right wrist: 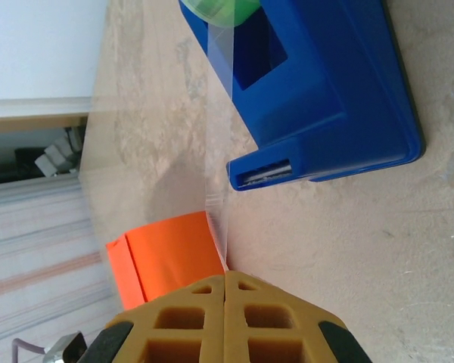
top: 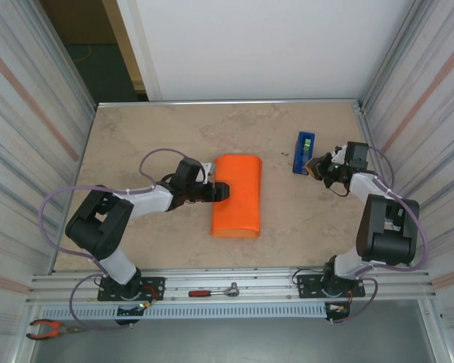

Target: Wrap the gift box in paper

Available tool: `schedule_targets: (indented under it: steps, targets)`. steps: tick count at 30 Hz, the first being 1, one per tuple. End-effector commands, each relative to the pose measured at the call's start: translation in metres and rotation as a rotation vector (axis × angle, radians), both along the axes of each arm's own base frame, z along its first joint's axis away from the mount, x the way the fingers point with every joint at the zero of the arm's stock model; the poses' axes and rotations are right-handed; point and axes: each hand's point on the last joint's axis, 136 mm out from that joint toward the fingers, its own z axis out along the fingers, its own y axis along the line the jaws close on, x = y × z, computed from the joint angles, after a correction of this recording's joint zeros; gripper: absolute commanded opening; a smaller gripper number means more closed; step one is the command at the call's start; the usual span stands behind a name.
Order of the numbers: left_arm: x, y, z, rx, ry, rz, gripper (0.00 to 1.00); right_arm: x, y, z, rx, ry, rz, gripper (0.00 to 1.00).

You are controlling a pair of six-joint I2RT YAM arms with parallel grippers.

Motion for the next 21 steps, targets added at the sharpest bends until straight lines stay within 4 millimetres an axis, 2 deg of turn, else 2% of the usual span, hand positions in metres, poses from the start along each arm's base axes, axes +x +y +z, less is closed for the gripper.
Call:
schedule_targets:
  steps: [1, 13, 21]
  targets:
    - [-0.033, 0.032, -0.066, 0.192, 0.177, 0.037, 0.70, -0.009, 0.006, -0.005, 0.028, 0.025, -0.005, 0.00]
    - [-0.032, 0.032, -0.065, 0.190, 0.175, 0.037, 0.70, -0.008, -0.001, -0.065, 0.048, 0.153, -0.079, 0.00]
    - [-0.032, 0.032, -0.065, 0.193, 0.174, 0.040, 0.69, -0.003, 0.004, -0.090, 0.084, 0.214, -0.105, 0.00]
